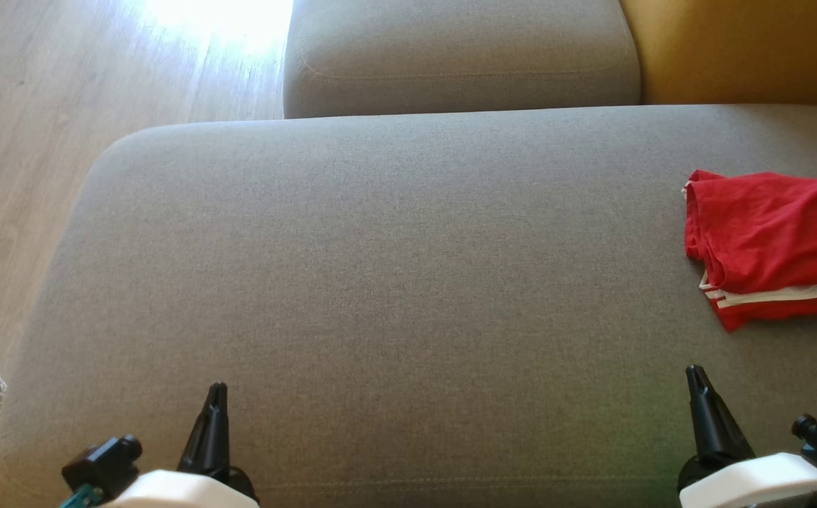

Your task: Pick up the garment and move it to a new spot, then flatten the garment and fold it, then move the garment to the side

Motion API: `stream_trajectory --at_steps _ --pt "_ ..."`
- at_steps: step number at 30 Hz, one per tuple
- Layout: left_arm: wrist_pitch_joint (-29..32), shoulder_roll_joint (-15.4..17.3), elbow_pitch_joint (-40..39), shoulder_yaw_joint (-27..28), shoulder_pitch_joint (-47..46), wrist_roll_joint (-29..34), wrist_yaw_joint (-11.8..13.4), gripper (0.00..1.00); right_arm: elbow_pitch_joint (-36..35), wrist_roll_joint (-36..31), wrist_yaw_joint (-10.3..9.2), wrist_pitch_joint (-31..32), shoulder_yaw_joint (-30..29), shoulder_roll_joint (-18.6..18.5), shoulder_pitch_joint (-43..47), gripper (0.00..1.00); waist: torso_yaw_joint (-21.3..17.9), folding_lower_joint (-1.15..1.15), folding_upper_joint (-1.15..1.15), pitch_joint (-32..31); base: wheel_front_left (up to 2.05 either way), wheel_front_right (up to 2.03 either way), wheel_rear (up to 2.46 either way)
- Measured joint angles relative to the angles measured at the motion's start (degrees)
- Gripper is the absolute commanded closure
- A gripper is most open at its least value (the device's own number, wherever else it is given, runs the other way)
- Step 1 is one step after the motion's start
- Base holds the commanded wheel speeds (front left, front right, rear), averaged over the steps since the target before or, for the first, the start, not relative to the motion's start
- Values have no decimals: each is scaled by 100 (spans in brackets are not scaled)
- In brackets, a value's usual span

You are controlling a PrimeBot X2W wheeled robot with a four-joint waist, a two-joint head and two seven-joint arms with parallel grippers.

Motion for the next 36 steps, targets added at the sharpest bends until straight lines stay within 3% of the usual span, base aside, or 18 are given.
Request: stream_trajectory --at_steps 36 --pt "521 23 310 449 -476 -2384 -199 100 183 2403 0 544 -87 0 -477 100 -127 0 0 122 0 0 0"
